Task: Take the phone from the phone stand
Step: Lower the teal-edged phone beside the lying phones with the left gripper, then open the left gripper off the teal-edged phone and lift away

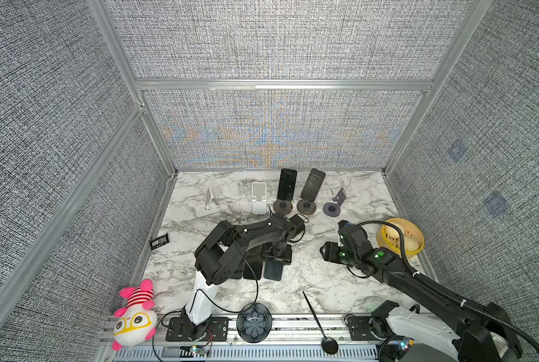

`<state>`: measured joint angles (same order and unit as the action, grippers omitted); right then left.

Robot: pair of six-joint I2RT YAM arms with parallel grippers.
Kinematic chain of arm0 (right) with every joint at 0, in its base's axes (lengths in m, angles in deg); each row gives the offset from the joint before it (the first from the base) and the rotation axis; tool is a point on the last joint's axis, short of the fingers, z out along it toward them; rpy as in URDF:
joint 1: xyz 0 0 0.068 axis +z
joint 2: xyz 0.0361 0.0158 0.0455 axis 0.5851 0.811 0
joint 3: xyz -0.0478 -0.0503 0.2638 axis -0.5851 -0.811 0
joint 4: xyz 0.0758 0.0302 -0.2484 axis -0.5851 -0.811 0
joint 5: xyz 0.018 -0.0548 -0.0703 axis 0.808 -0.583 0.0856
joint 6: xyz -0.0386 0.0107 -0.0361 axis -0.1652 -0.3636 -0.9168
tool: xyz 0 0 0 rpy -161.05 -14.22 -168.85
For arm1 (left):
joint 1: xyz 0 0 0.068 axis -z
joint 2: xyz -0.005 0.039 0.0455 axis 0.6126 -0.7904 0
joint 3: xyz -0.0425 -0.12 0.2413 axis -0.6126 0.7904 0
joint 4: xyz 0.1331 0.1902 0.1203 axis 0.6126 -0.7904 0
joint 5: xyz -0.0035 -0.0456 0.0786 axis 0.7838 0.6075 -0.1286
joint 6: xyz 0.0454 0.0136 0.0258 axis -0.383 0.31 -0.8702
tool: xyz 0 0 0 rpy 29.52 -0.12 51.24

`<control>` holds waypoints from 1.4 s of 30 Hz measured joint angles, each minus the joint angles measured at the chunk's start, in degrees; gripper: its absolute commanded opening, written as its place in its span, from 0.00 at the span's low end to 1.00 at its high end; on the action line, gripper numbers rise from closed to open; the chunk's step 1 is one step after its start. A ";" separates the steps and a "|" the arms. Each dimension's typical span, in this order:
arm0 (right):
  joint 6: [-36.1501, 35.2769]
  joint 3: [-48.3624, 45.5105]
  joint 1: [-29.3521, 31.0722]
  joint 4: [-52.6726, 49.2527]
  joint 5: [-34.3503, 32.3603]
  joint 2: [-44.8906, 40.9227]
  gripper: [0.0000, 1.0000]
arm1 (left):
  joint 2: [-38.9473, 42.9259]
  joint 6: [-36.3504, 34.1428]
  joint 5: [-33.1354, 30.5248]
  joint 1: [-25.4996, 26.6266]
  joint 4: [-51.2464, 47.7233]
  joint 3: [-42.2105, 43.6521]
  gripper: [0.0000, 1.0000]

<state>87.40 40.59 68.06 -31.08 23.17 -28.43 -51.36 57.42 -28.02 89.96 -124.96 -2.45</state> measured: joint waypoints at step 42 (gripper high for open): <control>0.20 -0.07 0.00 0.42 1.46 1.29 0.62 | -0.42 -0.02 0.22 -0.11 -0.68 -0.61 0.84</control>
<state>87.60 40.53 68.06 -30.67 24.63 -27.14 -51.78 57.40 -27.80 89.85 -125.64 -3.06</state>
